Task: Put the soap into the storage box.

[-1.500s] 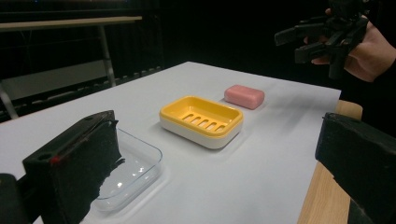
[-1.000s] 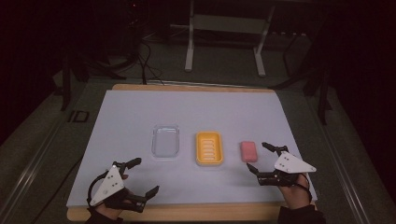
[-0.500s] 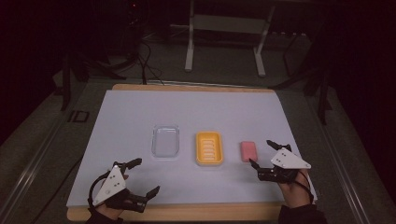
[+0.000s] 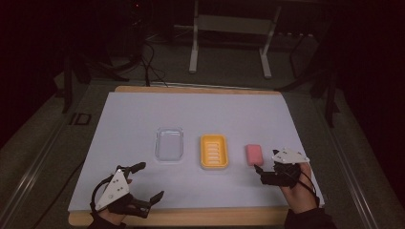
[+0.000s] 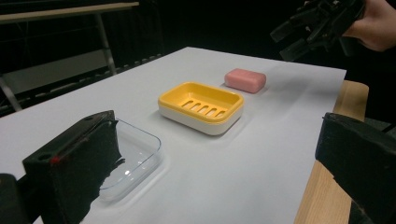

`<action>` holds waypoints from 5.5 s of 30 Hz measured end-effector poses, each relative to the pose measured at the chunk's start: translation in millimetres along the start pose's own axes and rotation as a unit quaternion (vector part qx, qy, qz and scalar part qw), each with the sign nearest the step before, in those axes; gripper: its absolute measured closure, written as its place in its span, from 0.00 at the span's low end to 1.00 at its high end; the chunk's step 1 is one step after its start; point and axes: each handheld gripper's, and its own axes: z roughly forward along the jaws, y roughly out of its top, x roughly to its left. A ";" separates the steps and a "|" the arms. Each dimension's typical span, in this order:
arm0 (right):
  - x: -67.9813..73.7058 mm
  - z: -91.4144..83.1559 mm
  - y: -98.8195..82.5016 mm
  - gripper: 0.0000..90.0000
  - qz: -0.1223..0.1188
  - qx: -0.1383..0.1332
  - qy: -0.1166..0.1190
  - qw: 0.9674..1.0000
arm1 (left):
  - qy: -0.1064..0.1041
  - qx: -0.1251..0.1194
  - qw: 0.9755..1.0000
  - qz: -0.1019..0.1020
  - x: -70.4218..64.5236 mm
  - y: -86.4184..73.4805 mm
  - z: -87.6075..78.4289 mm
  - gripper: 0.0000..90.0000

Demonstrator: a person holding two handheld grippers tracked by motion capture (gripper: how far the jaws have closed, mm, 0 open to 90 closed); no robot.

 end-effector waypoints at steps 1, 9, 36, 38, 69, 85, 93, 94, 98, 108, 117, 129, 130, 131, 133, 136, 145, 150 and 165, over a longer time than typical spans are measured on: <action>-0.4 0.7 -0.3 0.16 0.011 0.008 0.000 1.000 | 0.000 0.000 1.000 0.001 -0.1 0.0 -0.1 0.00; 2.0 4.0 -2.3 0.17 0.090 0.062 0.014 0.994 | -0.001 0.002 1.000 0.003 -0.4 0.2 -0.1 0.00; 5.1 27.9 0.0 0.19 0.250 0.321 0.026 0.913 | 0.006 0.008 1.000 0.015 -2.4 0.1 -0.3 0.00; 5.9 29.8 -0.5 0.19 0.264 0.336 0.034 0.903 | 0.006 0.009 1.000 0.015 -2.4 0.0 -0.2 0.00; -10.3 55.6 45.7 0.20 0.259 0.380 0.030 0.887 | 0.005 0.011 1.000 0.020 -3.3 -0.2 0.5 0.00; -18.6 75.7 74.6 0.21 0.253 0.377 0.007 0.891 | 0.007 0.006 1.000 0.020 -2.7 0.1 -0.8 0.00; -21.5 84.8 79.0 0.20 0.238 0.371 -0.003 0.898 | 0.007 0.007 1.000 0.020 -2.8 0.0 -0.7 0.00; -21.8 86.0 79.7 0.20 0.238 0.371 -0.003 0.898 | 0.006 0.008 1.000 0.020 -3.0 0.0 -0.6 0.00; -22.8 91.8 80.7 0.20 0.239 0.366 -0.002 0.899 | 0.005 0.008 1.000 0.021 -3.1 -0.2 -0.3 0.00; -27.4 105.8 75.2 0.21 0.248 0.357 -0.009 0.900 | 0.004 0.007 1.000 0.021 -3.1 -0.2 -0.6 0.00; -30.8 115.7 68.4 0.25 0.259 0.351 -0.019 0.900 | 0.005 0.009 1.000 0.023 -3.3 -0.2 -0.3 0.00; -24.3 128.3 62.2 0.32 0.235 0.373 -0.037 0.897 | 0.004 0.012 1.000 0.024 -3.5 -0.4 -0.1 0.00; -24.0 129.9 60.6 0.34 0.232 0.375 -0.036 0.897 | 0.004 0.012 1.000 0.024 -3.6 -0.4 0.1 0.00; -23.8 131.0 59.7 0.36 0.229 0.378 -0.035 0.896 | 0.004 0.012 1.000 0.024 -3.7 -0.5 0.2 0.00; -23.4 131.5 58.6 0.39 0.236 0.376 -0.035 0.895 | 0.004 0.013 1.000 0.025 -4.0 -0.5 0.4 0.00; -24.4 130.2 59.2 0.41 0.243 0.377 -0.033 0.893 | 0.004 0.014 1.000 0.025 -4.0 -0.6 0.7 0.00; -28.4 121.2 62.6 0.42 0.275 0.381 -0.026 0.882 | 0.006 0.016 1.000 0.026 -4.3 -0.7 1.4 0.00; -26.7 111.7 72.2 0.42 0.266 0.379 -0.033 0.886 | 0.007 0.016 1.000 0.026 -4.1 -0.7 1.3 0.00; -22.5 83.5 107.9 0.42 0.273 0.340 -0.039 0.899 | 0.008 0.016 0.999 0.026 -4.1 -0.6 1.2 0.00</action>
